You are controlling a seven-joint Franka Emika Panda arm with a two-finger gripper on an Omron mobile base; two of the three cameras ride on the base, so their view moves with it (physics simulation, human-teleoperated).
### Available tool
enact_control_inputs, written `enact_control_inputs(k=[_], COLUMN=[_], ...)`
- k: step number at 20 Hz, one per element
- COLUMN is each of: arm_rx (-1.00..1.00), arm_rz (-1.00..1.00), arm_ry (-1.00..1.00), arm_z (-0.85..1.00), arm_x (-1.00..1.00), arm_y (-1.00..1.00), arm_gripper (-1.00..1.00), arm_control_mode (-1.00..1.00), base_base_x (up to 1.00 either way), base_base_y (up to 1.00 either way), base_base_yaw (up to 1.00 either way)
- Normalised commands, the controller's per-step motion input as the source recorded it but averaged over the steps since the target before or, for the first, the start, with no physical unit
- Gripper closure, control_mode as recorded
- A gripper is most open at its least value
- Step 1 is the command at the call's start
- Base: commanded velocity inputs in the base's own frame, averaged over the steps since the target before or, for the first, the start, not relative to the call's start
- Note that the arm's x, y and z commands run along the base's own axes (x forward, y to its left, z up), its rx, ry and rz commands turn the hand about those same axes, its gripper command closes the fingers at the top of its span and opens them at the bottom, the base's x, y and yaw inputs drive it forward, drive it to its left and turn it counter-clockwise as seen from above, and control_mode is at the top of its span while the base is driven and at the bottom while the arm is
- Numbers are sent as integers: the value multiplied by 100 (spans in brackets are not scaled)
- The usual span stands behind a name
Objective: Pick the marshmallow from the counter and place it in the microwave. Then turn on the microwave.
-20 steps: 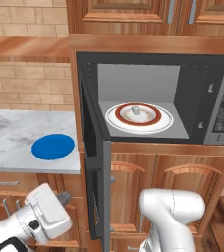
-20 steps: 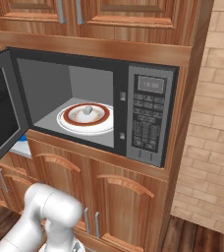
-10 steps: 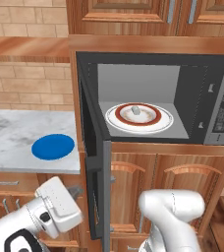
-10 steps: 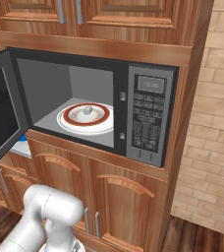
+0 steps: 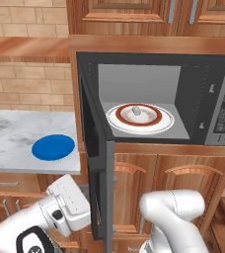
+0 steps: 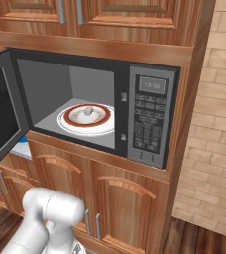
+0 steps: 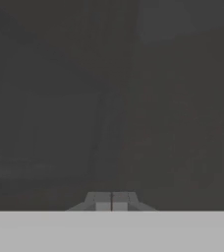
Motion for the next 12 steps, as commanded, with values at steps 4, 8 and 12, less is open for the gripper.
enact_control_inputs(k=[4, 8, 12], arm_rx=[0, -1, -1], arm_rz=[-1, 0, 0], arm_ry=[-1, -3, -3], arm_z=[11, 11, 11], arm_x=[-11, -12, -12], arm_y=[-33, -31, -32], arm_gripper=[100, 100, 100], arm_control_mode=[-100, -100, -100], base_base_x=[0, 0, 0], base_base_y=[0, 0, 0], base_base_yaw=[0, 0, 0])
